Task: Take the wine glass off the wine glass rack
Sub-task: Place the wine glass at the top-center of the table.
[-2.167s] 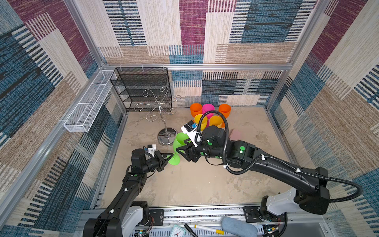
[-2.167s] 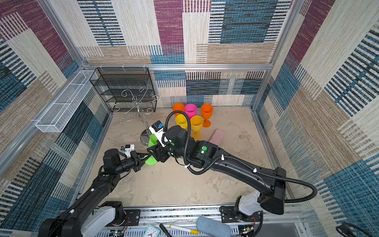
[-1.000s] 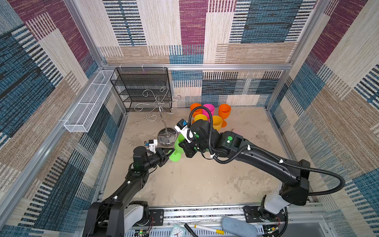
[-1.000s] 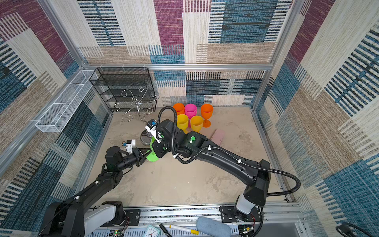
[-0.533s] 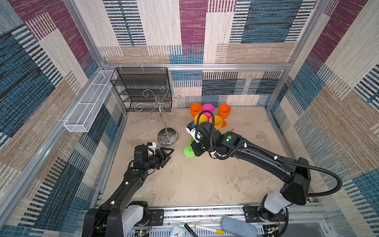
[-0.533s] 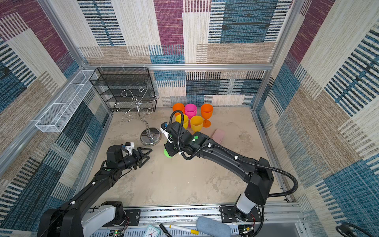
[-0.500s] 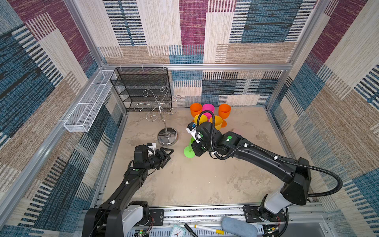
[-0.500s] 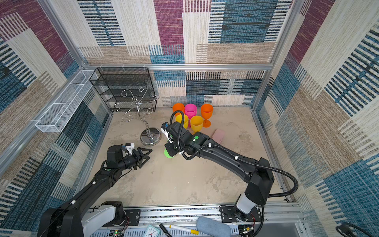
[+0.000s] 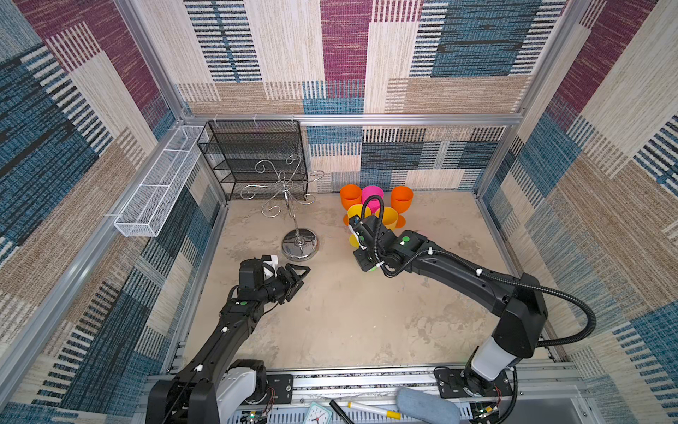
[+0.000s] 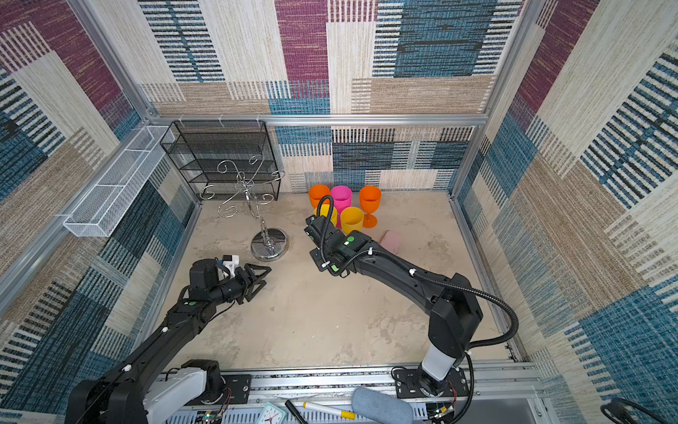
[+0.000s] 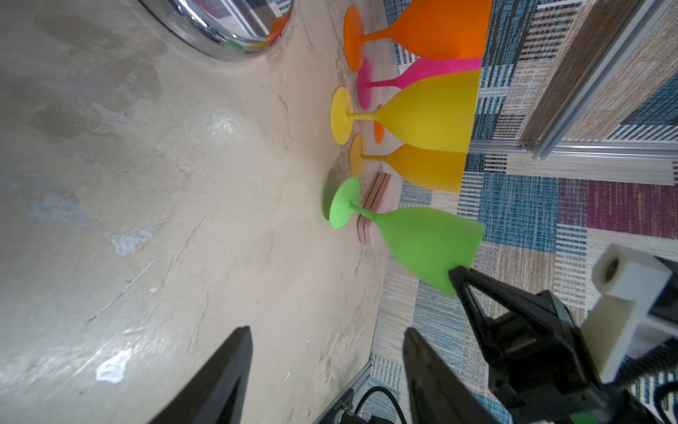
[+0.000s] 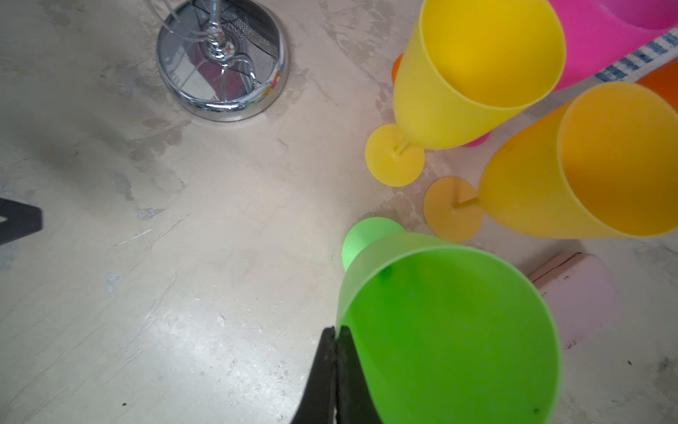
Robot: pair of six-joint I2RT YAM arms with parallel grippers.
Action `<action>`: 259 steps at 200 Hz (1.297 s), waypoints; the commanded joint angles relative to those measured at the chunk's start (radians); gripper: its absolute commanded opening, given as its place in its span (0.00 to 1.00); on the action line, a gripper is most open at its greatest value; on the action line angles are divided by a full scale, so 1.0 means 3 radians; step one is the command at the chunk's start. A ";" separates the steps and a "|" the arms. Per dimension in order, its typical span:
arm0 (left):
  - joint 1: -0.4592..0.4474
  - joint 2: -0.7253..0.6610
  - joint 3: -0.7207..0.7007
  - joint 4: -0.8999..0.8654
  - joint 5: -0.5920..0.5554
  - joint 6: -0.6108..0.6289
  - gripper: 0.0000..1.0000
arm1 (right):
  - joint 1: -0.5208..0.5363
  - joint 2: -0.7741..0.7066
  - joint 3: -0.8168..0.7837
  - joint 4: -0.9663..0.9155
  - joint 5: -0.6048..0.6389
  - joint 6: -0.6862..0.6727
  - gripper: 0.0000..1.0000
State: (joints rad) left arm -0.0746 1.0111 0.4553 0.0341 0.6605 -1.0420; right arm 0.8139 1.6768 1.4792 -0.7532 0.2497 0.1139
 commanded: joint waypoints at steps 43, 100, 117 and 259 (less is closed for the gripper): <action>0.0001 -0.0118 0.0062 -0.0169 -0.0039 0.0189 0.68 | -0.0236 0.0142 0.0075 0.0171 -0.0048 -0.0206 0.00; 0.0002 -0.0215 0.0161 -0.0348 -0.0122 0.0342 0.70 | -0.0289 0.0174 0.0147 0.0252 -0.0230 -0.0292 0.31; 0.0007 -0.0234 0.0278 -0.0481 -0.0184 0.0470 0.71 | -0.0302 0.0125 0.0164 0.0291 -0.0254 -0.0316 0.40; 0.0125 -0.0246 0.1297 -0.1573 -0.2165 0.1371 0.82 | -0.1316 -0.2255 -0.1689 0.2263 0.0544 -0.0064 1.00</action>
State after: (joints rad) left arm -0.0460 0.9287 0.8379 -0.4259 0.1989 -0.6777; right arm 0.5224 1.1042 1.1149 -0.3008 0.2680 0.0406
